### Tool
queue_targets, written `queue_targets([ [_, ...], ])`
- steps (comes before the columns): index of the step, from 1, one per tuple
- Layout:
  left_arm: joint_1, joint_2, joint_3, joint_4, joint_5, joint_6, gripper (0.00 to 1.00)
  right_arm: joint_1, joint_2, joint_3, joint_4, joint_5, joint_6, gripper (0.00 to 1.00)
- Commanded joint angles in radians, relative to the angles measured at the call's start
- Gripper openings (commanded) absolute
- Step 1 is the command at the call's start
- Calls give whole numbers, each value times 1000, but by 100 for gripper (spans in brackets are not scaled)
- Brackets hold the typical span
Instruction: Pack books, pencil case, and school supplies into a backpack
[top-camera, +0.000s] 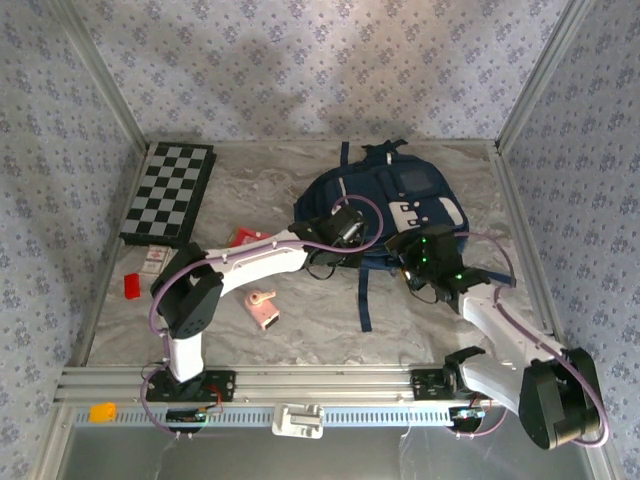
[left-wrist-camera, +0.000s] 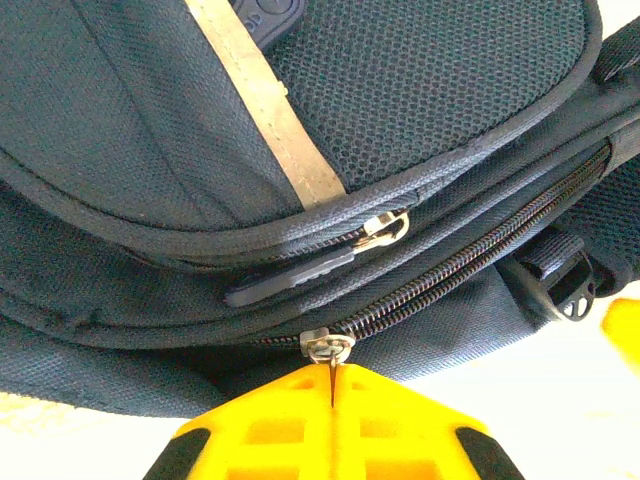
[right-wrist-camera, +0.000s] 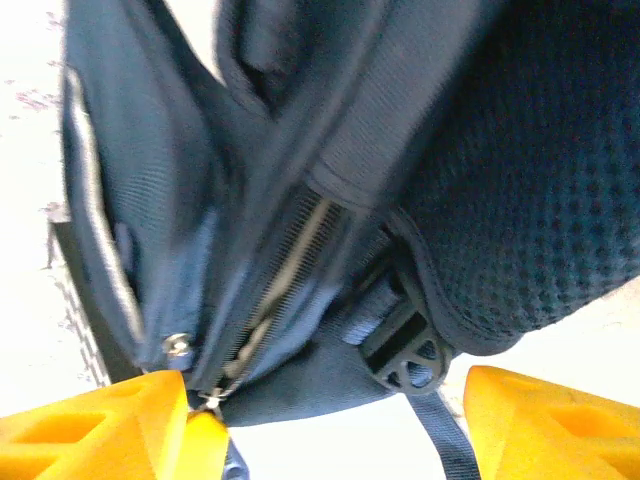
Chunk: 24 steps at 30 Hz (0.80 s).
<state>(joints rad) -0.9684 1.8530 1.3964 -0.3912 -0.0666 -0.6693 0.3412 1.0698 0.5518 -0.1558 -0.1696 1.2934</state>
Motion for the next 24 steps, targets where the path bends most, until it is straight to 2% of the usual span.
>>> queue_targets([
  [1,3,-4,37,-9,13,20,0,34,64,29,125,5,83,69],
  [9,3,-7,32,-8,12,31,0,85,178,74,210,55,125,49],
  [13,3,0,44,-26,17,44,0,71,233,95,199,72,83,47],
  [17,3,-10,50,-63,-3,57,0,42,248,118,142,80,1,25],
  [20,3,-20,51,-122,-42,61,0,3,225,116,57,93,-89,18],
  [24,4,-15,53,-191,-76,77,0,-108,185,68,21,60,-173,3],
])
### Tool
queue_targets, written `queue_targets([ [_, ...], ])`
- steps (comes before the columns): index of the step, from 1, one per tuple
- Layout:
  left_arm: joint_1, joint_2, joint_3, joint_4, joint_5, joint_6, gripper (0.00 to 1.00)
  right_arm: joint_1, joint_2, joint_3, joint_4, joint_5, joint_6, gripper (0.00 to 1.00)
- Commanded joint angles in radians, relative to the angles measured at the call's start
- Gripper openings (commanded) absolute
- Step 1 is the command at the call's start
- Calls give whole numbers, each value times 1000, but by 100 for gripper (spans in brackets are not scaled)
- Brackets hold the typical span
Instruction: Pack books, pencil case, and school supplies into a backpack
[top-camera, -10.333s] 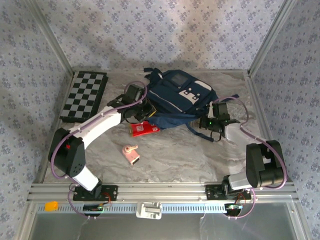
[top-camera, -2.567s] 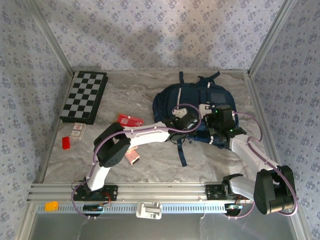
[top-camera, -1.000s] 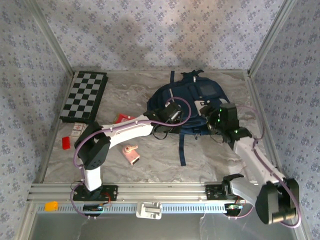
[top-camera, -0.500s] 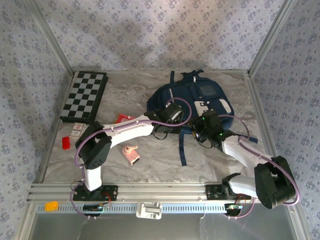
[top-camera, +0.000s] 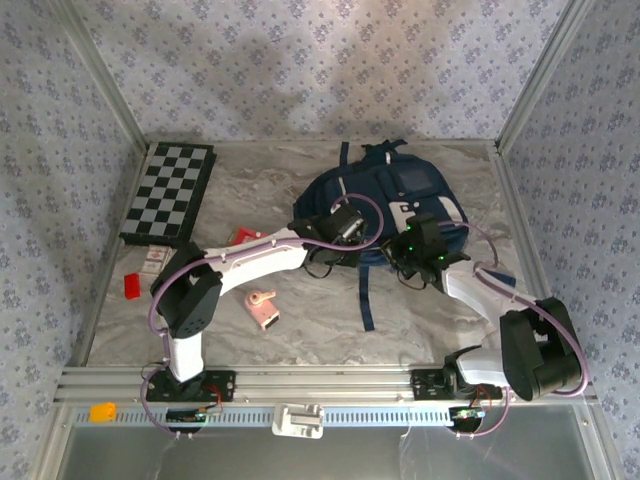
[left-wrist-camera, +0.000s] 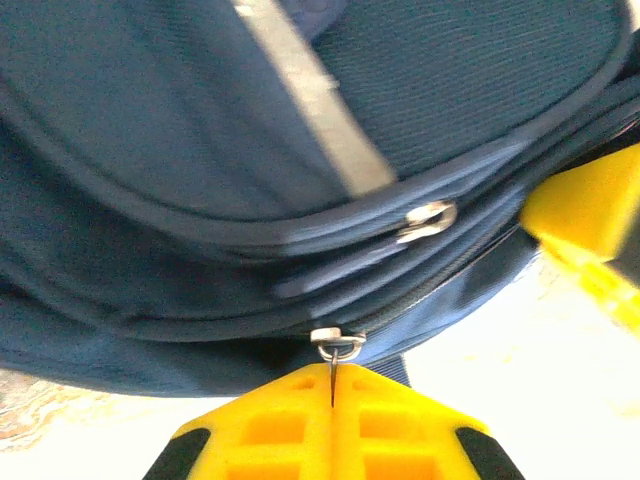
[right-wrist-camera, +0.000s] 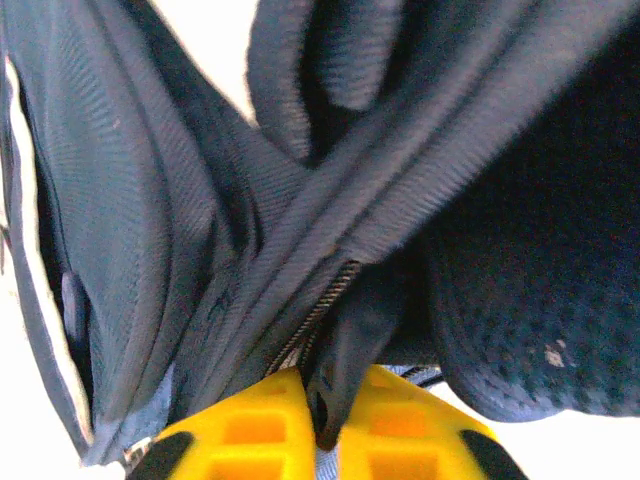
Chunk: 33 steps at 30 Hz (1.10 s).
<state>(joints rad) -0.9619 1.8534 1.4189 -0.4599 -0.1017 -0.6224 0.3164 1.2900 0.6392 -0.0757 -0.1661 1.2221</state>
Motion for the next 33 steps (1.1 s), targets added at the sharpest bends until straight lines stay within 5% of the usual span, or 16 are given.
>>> queue_targets([
  [1,-2,-9,30,-134,-54,34,0,-112,-50,-35,-66,51,-127,0],
  [6,16,45,74,-213,-68,45,0,-233,-113,-47,-143,44,-235,0],
  [12,-23,23,64,-170,54,41,0,-317,-51,20,-144,-2,-308,0],
  [14,-35,22,54,-125,100,22,0,-293,-43,32,-141,-30,-306,5],
  [18,-11,73,76,-126,93,25,0,-197,-100,48,-212,-5,-309,38],
  [21,12,95,67,-94,111,60,0,-129,-178,-2,-230,27,-256,51],
  [23,14,108,67,-75,112,86,2,-96,-231,-33,-230,48,-226,56],
  [25,14,124,77,-66,117,104,19,-65,-272,-40,-249,83,-209,59],
  [27,12,130,68,-41,110,112,25,-43,-292,-41,-246,88,-194,61],
  [31,17,146,55,-16,85,99,30,-10,-275,-15,-253,93,-185,62],
  [33,17,157,59,-17,86,99,20,12,-258,-13,-238,100,-167,62],
])
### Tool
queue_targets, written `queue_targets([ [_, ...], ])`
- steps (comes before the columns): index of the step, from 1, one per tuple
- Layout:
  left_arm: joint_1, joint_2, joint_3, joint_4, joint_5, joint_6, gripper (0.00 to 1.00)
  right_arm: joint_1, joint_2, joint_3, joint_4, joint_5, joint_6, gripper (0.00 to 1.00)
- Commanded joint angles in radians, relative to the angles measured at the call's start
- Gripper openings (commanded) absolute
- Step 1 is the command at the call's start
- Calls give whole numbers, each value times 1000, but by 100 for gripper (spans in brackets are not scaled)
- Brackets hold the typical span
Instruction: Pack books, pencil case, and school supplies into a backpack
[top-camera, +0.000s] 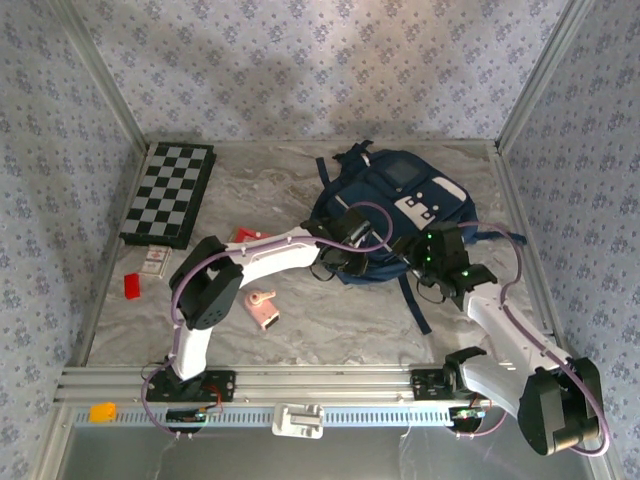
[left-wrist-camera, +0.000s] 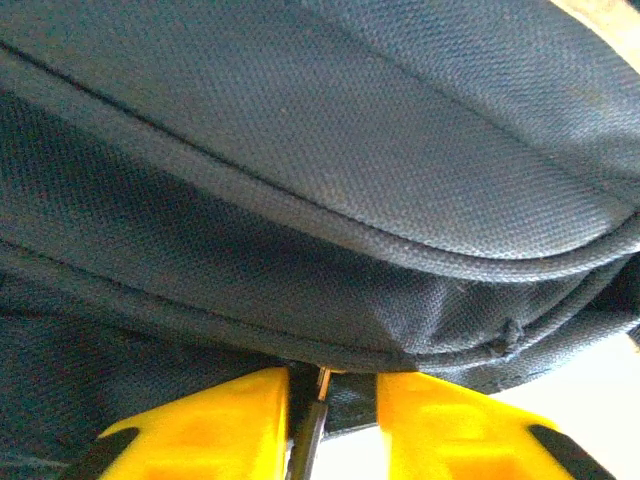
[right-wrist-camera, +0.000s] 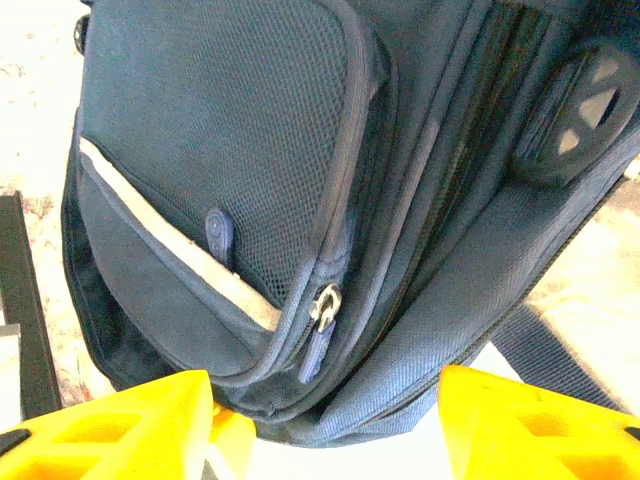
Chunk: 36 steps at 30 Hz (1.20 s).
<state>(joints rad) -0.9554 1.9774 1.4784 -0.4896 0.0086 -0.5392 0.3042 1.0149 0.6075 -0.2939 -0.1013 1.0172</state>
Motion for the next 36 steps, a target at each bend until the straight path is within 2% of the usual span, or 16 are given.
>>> queue_targets([
  [1,10,32,-4,19,-21,17,16,33,25,17,-8,34,49,62],
  [5,10,22,4,-2,-9,41,11,59,57,16,36,35,125,63],
  [10,10,25,-8,-46,-37,64,19,73,124,54,68,42,160,65],
  [13,9,42,-8,-56,-47,64,19,86,151,65,85,68,175,65],
  [20,4,44,37,-73,-26,92,0,99,194,49,143,115,221,65],
  [25,8,-25,47,-104,-46,93,0,74,265,59,182,83,185,61],
  [27,2,-76,-26,-59,-67,88,0,56,287,64,187,76,166,60],
  [28,-3,-100,-69,-35,-81,62,0,47,295,64,197,70,153,58],
  [31,-19,-156,-159,48,-36,44,0,3,313,91,169,66,88,43],
  [36,-78,-162,-102,-39,-61,28,0,-92,299,124,113,35,-4,20],
])
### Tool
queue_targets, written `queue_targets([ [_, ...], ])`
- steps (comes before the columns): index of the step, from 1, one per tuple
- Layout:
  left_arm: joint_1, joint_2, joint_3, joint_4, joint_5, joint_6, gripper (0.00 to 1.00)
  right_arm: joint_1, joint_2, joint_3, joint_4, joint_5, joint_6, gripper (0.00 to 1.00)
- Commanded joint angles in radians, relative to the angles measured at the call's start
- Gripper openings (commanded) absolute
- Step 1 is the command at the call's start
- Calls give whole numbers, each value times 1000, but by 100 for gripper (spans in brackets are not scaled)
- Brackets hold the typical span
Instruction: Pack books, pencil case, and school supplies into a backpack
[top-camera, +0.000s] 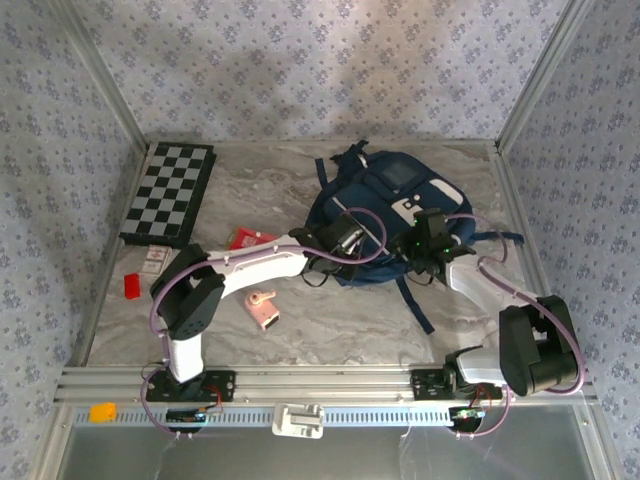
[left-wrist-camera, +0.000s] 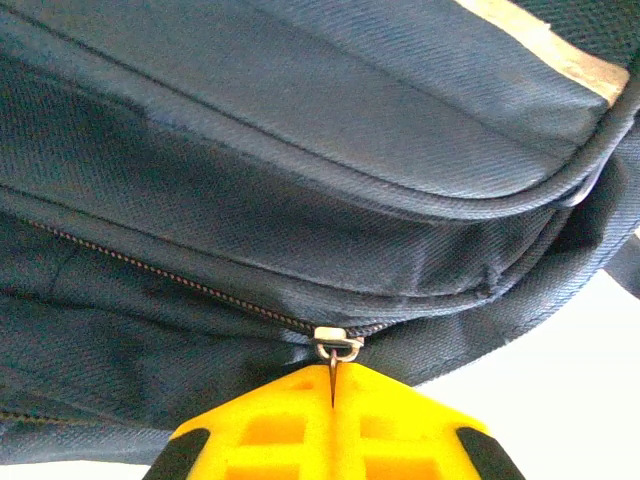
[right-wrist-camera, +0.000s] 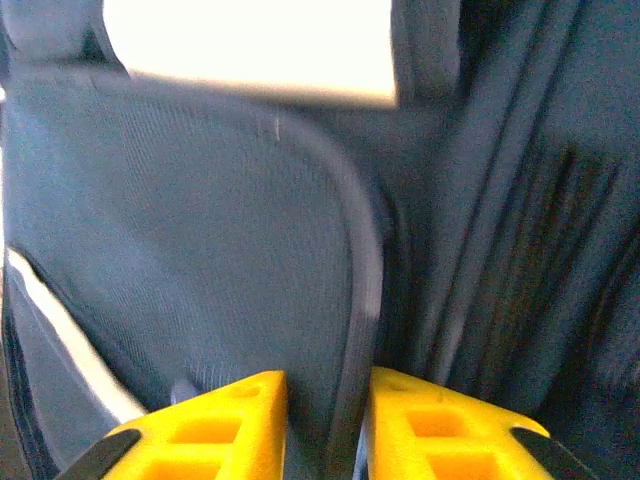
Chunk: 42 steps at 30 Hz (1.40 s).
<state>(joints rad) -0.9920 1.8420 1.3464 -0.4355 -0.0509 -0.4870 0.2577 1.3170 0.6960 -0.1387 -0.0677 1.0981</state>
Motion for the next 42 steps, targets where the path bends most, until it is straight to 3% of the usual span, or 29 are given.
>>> queue_targets([
  [1,-49,-15,43,-115,-2,-36,0,-68,-13,40,-58,-3,-105,17],
  [7,-75,20,67,-211,-78,-66,0,-178,-38,59,-111,-37,-185,0],
  [14,25,27,13,-194,-164,48,0,-188,-45,82,-158,-30,-251,0],
  [21,100,-24,-35,-57,-100,126,0,-144,-43,93,-164,-33,-232,0],
  [22,94,-27,-35,-42,-93,124,0,-125,-46,92,-159,-34,-222,3],
  [24,85,-27,-37,-20,-85,112,0,-76,-64,94,-168,-16,-198,29],
  [26,87,-20,-27,-28,-90,90,0,-34,-93,95,-190,-4,-174,47],
  [28,87,-24,-20,-37,-96,73,0,17,-136,84,-214,16,-135,56],
  [35,92,-76,-45,-1,-68,25,0,199,-239,-11,-214,45,156,65],
  [42,92,-70,-32,9,-61,27,0,375,-172,-68,-61,139,413,67],
])
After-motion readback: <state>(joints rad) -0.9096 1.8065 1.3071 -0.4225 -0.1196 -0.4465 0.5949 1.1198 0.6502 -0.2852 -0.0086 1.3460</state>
